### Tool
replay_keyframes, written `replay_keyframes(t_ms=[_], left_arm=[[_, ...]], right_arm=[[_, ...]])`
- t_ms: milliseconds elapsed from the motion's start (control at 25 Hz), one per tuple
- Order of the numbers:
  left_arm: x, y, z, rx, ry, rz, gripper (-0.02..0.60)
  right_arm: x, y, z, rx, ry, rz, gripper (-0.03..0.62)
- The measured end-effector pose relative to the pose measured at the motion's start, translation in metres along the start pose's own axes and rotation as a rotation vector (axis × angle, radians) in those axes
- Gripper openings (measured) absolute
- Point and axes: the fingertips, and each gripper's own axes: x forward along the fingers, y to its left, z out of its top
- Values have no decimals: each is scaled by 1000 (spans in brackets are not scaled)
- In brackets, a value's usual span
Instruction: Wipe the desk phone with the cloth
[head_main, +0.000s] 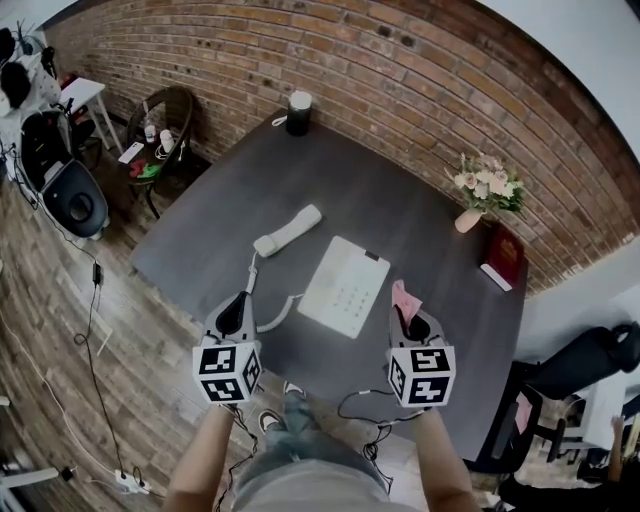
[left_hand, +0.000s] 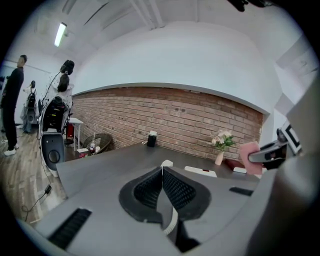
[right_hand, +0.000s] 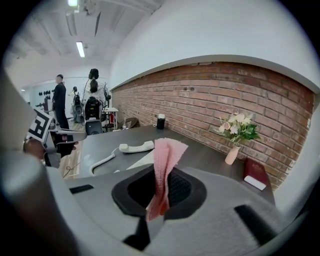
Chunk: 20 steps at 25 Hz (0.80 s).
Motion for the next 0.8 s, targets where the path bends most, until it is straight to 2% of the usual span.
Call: replay_keyframes(t_ms=[320, 800], left_arm=[[0, 15, -5, -2, 1, 43, 5], [9, 45, -14, -1, 24, 106, 5]], right_arm=[[26, -4, 8, -141, 41, -5, 21], [83, 10, 22, -283, 81, 2, 21]])
